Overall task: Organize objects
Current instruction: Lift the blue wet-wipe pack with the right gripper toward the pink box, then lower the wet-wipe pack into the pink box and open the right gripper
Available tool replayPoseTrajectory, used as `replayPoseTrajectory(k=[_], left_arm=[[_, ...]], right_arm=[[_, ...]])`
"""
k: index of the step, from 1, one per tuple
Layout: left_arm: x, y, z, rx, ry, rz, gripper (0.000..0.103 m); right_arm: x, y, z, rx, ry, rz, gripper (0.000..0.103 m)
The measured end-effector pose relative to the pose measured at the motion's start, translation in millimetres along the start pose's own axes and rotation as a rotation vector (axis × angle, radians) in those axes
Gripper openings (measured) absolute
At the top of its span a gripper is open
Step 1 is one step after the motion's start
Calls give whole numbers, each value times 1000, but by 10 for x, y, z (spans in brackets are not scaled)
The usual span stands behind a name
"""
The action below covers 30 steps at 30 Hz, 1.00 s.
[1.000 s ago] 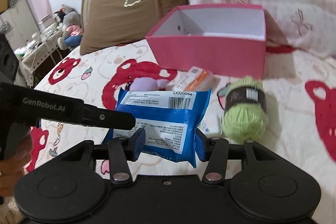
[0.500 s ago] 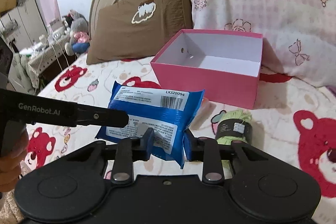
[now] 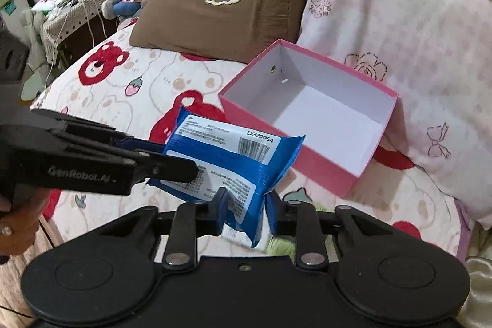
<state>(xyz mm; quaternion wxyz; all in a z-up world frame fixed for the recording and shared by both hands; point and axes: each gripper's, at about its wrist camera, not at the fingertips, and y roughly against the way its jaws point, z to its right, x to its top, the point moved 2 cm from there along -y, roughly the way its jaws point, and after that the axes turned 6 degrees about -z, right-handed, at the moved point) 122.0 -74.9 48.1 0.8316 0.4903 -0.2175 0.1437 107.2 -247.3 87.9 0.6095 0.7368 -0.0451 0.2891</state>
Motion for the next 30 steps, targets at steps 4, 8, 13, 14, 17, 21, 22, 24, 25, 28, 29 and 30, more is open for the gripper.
replayPoseTrajectory(k=[4, 8, 13, 14, 17, 21, 22, 24, 25, 28, 29, 30], left_arm=[[252, -191, 0, 41, -38, -2, 29], [504, -472, -67, 27, -28, -30, 29], [825, -895, -105, 22, -24, -75, 29], [882, -973, -116, 21, -20, -80, 29], [1086, -1264, -159, 31, -12, -109, 29], [1282, -1613, -248, 18, 24, -135, 29], [1334, -1708, -266, 19, 23, -140, 29], [1426, -1876, -299, 22, 18, -148, 29], [1468, -1943, -323, 25, 19, -151, 29], [1591, -2139, -432, 18, 42, -168, 29], [1622, -2205, -475, 14, 56, -176, 29], [1640, -2263, -511, 6, 62, -186, 29]], right_arm=[[172, -129, 203, 12, -22, 58, 27], [296, -310, 351, -17, 29, 98, 27], [452, -509, 617, -47, 7, 104, 27], [489, -558, 676, -54, 0, 103, 27], [597, -744, 874, -64, -49, 106, 26], [738, -1039, 1105, -91, -97, 69, 26], [769, -1107, 1158, -95, -110, 61, 26], [822, -1234, 1266, -98, -147, 50, 26], [846, -1303, 1318, -99, -163, 46, 26], [910, -1499, 1462, -97, -219, 27, 26], [931, -1564, 1491, -104, -230, 20, 26], [947, -1614, 1517, -106, -230, 13, 26]])
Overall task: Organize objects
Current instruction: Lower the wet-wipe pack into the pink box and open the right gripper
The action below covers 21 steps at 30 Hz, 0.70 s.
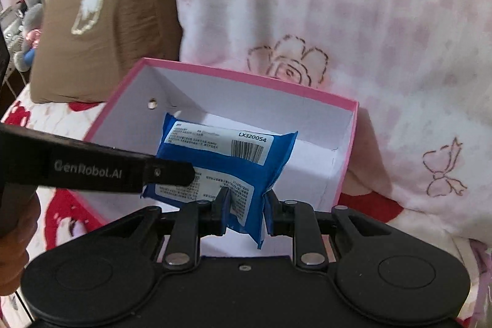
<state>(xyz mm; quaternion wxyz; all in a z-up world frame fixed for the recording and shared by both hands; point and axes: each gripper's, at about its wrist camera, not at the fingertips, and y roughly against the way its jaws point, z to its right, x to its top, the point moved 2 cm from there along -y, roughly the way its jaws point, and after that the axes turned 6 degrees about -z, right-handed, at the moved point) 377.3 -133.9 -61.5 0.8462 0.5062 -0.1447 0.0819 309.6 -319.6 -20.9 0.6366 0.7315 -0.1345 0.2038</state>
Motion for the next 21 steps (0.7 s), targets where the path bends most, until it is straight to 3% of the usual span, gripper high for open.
replayPoseTrajectory(k=[13, 21], left_arm=[[226, -461, -253, -16, 85, -57, 29], [308, -614, -257, 42, 112, -78, 29]], right_arm=[[152, -479, 15, -76, 19, -71, 27], [196, -697, -14, -105, 48, -109, 27]])
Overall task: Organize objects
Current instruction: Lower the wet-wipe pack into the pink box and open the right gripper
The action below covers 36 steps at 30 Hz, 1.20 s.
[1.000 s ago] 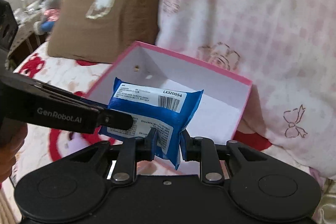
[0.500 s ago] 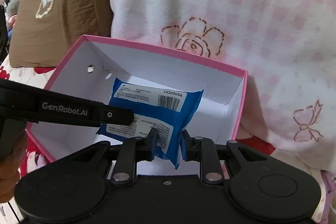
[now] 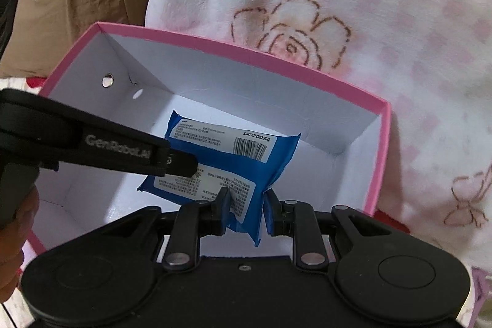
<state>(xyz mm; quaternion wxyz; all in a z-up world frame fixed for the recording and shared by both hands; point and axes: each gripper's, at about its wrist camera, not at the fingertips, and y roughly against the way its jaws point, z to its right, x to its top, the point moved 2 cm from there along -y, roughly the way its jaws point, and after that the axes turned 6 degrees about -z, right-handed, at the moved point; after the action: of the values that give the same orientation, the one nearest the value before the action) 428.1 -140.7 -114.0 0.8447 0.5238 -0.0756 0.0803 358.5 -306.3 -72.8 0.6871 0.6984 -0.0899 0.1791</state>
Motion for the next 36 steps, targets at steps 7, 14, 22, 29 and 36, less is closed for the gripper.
replayPoseTrajectory(k=[7, 14, 22, 29, 36], left_arm=[[74, -112, 14, -7, 15, -39, 22], [135, -135, 37, -20, 38, -37, 19], [131, -105, 147, -6, 36, -6, 17], [75, -88, 179, -109, 93, -35, 12], [-3, 136, 338, -68, 39, 0, 12]], right_arm=[[83, -105, -5, -58, 71, -49, 26], [159, -175, -57, -124, 108, -83, 26], [101, -131, -145, -220, 163, -45, 25], [-2, -66, -175, -286, 216, 32, 15], [-94, 219, -28, -142, 115, 50, 20]])
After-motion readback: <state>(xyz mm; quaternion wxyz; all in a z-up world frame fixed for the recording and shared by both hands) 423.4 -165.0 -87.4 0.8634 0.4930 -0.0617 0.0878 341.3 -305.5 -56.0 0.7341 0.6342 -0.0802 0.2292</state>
